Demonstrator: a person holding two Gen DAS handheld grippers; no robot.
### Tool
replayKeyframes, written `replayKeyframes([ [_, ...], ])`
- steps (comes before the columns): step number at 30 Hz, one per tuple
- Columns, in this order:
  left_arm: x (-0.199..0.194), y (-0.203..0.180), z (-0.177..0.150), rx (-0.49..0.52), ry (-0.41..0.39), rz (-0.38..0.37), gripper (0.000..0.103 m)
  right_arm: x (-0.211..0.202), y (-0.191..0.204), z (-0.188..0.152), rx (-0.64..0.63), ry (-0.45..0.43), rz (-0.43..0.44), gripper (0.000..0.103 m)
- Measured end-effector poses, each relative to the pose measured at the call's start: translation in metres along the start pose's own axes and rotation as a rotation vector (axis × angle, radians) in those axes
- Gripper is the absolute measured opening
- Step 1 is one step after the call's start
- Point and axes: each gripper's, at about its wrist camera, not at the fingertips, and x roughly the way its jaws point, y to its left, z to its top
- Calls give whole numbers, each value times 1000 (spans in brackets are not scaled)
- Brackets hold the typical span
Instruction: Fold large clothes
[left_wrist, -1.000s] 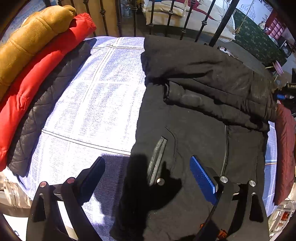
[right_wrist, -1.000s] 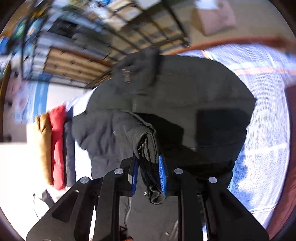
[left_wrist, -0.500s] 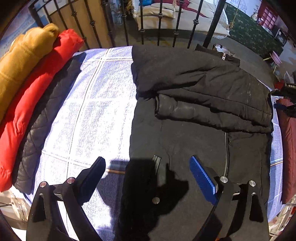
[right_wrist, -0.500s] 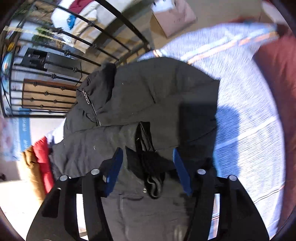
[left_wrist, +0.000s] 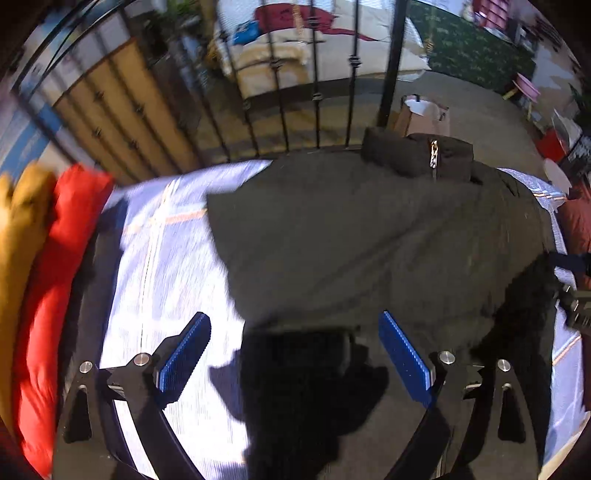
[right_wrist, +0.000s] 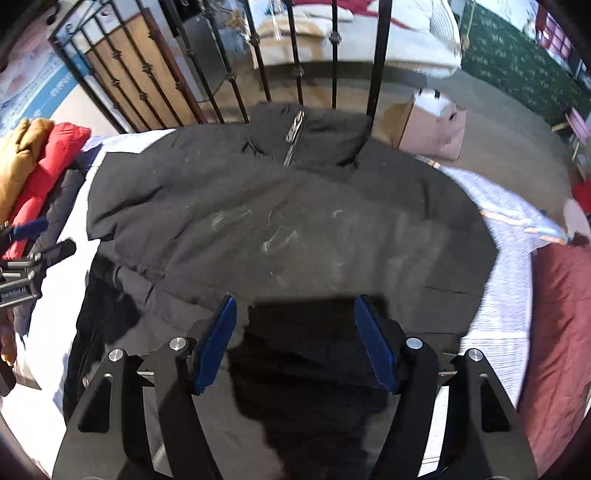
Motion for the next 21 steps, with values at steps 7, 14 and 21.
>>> replayKeyframes([
  [7, 62, -24, 39, 58, 82, 20, 94, 49, -21, 28, 133, 115, -40, 67],
  [14, 109, -28, 48, 96, 140, 22, 98, 86, -3, 38, 42, 202, -82, 94],
  [21, 130, -25, 57, 101, 175, -13, 99, 108, 8, 39, 51, 234, -215, 98],
])
